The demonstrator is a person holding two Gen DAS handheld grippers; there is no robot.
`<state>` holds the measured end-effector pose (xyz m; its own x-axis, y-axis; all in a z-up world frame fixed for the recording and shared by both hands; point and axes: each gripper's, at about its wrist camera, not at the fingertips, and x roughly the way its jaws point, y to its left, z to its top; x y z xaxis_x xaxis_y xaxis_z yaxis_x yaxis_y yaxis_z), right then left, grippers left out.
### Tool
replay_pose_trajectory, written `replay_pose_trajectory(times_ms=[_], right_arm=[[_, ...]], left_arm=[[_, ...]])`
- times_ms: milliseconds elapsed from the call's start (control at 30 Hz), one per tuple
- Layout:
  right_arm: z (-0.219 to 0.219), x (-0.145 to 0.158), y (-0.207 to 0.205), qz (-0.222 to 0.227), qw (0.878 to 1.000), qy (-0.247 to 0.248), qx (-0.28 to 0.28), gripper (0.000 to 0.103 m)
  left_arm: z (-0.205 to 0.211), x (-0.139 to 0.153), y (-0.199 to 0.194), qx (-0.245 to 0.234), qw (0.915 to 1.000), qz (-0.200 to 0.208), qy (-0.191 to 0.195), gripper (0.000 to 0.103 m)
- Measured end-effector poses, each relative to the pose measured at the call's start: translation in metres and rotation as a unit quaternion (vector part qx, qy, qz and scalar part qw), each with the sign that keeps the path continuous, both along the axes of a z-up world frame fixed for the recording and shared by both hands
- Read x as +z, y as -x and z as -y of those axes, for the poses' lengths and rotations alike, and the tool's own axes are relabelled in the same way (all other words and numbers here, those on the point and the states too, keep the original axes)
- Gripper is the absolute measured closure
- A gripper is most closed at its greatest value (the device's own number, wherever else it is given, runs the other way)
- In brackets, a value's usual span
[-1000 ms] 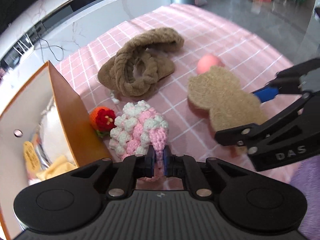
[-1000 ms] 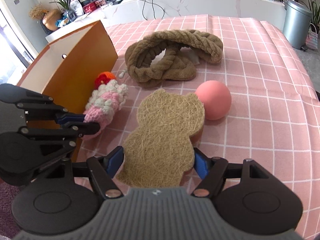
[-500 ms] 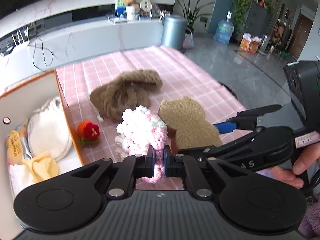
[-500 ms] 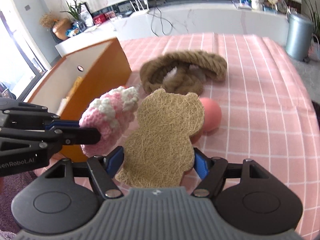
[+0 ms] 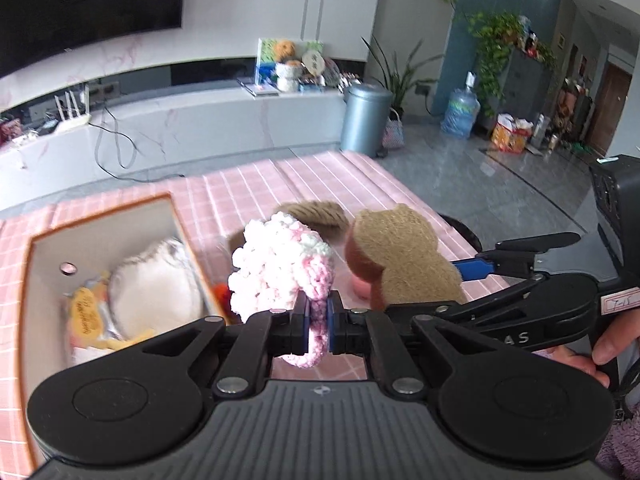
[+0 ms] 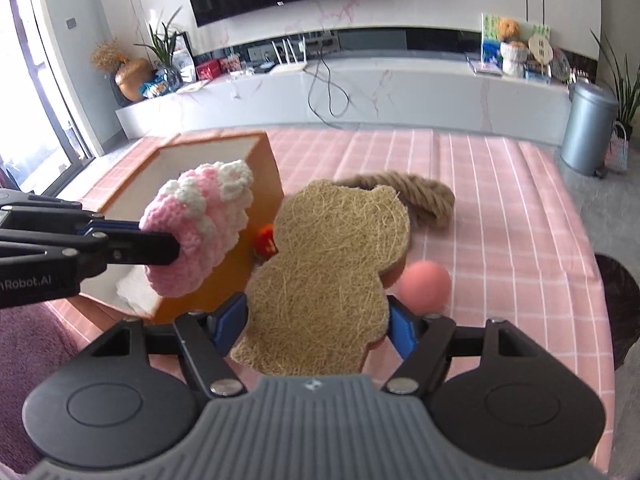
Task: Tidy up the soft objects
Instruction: 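Carry the knit hat with the left tool while the right tool carries the sponge over the box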
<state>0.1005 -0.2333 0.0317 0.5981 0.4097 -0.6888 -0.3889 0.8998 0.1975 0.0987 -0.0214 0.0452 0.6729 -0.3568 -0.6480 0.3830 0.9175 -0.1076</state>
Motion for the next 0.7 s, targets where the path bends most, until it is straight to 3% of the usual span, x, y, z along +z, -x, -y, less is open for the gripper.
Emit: replay_pose_trajectory(times_ms=[333, 700], right_arm=[[-0.063, 0.028, -0.012, 0.003, 0.997, -0.031, 0.071, 0.031], [-0.179, 0.004, -0.041, -0.031, 0.981, 0.102, 0.164, 0.031]], left_arm=[[-0.070, 0.008, -0.007, 0.071, 0.9974, -0.006, 0.012, 0.095], [-0.115, -0.031, -0.014, 0.123, 0.9909, -0.046, 0.028, 0.095]])
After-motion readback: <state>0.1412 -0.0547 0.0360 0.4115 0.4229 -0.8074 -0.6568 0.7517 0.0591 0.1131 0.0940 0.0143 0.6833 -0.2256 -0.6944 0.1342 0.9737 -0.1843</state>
